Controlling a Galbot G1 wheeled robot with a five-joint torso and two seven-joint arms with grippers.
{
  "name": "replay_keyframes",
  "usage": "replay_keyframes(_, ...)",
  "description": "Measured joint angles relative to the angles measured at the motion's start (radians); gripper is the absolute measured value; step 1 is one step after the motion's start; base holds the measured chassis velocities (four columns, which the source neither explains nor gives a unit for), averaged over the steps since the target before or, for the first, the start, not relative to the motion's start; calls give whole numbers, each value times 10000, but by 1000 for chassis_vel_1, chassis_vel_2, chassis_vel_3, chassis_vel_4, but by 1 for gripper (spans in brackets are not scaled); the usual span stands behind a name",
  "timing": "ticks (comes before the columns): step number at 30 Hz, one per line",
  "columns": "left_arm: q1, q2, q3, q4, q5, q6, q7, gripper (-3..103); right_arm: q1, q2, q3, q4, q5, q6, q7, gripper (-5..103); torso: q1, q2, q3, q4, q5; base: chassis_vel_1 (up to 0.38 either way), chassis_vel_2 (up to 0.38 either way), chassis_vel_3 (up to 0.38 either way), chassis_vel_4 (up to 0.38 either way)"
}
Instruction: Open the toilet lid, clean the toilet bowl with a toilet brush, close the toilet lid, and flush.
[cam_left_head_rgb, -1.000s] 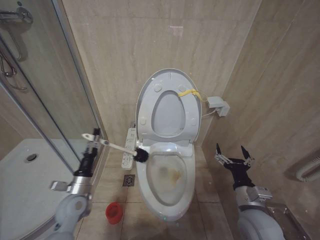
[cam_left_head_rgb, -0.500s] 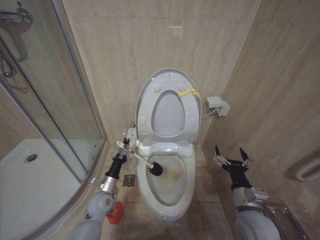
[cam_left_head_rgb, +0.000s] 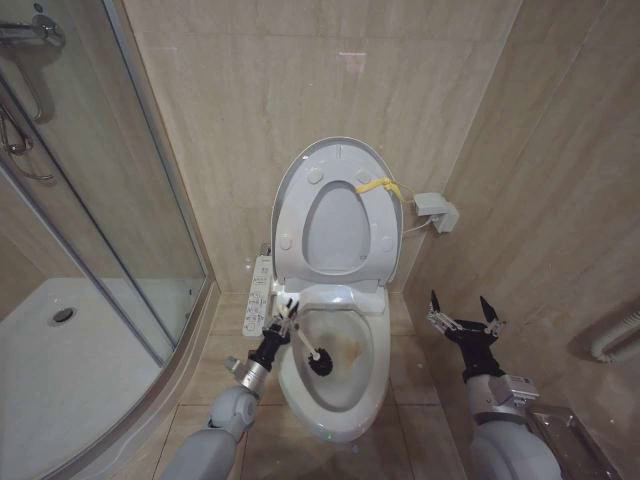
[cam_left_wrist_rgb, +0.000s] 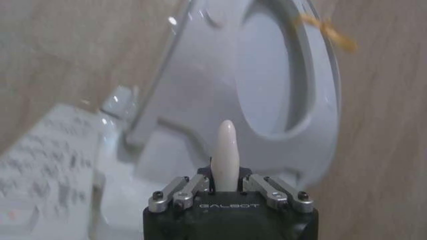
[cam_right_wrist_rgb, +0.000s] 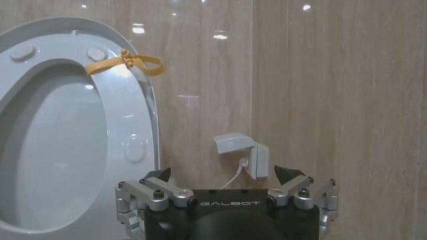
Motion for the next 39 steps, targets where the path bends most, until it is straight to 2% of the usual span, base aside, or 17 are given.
replay_keyframes(5, 453, 319, 228, -116, 589, 26, -138, 22, 93, -10, -37, -2, 84, -57, 20, 100, 0, 0, 0, 0, 0, 0, 0, 0, 0)
replay_keyframes(10, 1172, 680, 76, -752, 722, 96, -368, 22, 185, -103, 25, 3, 216, -109, 68, 100, 0, 0, 0, 3, -4, 0, 0, 0, 0)
replay_keyframes(14, 1913, 906, -285, -1478, 538, 276, -774, 22, 244, -176, 39, 15, 331, -153, 91, 100, -1, 1, -1, 1, -1, 0, 0, 0, 0)
replay_keyframes(19, 2363, 844, -523, -2125, -820, 737, -1631, 22, 358, -213, 11, 15, 439, -204, 109, 100, -1, 1, -1, -2, -1, 0, 0, 0, 0)
replay_keyframes(20, 2363, 844, -523, -2125, -820, 737, -1631, 22, 358, -213, 11, 15, 439, -204, 109, 100, -1, 1, -1, -2, -1, 0, 0, 0, 0)
replay_keyframes(23, 2152, 513, -457, -2358, -2426, 973, -2243, 22, 371, -230, 30, 1, 499, -213, 111, 100, -1, 1, -1, 3, 1, 0, 0, 0, 0)
replay_keyframes(28, 1502, 93, -196, -1993, -3177, 974, -2333, 22, 306, -230, 43, -53, 507, -184, 104, 100, -1, 1, 0, -3, 2, 0, 0, 0, 0)
replay_keyframes(31, 1127, -116, 44, -1639, -3225, 886, -2295, 22, 301, -266, 49, -78, 518, -172, 99, 100, -1, 0, 0, -1, 0, 0, 0, 0, 0)
replay_keyframes(34, 819, -285, 227, -1353, -3095, 765, -2239, 22, 303, -299, 63, -118, 532, -160, 95, 100, -1, 0, 0, 0, 2, 0, 0, 0, 0)
replay_keyframes(39, 347, -429, 585, -774, -2434, 382, -1888, 22, 298, -308, 79, -184, 541, -118, 82, 100, -1, 0, 0, 0, 2, 0, 0, 0, 0)
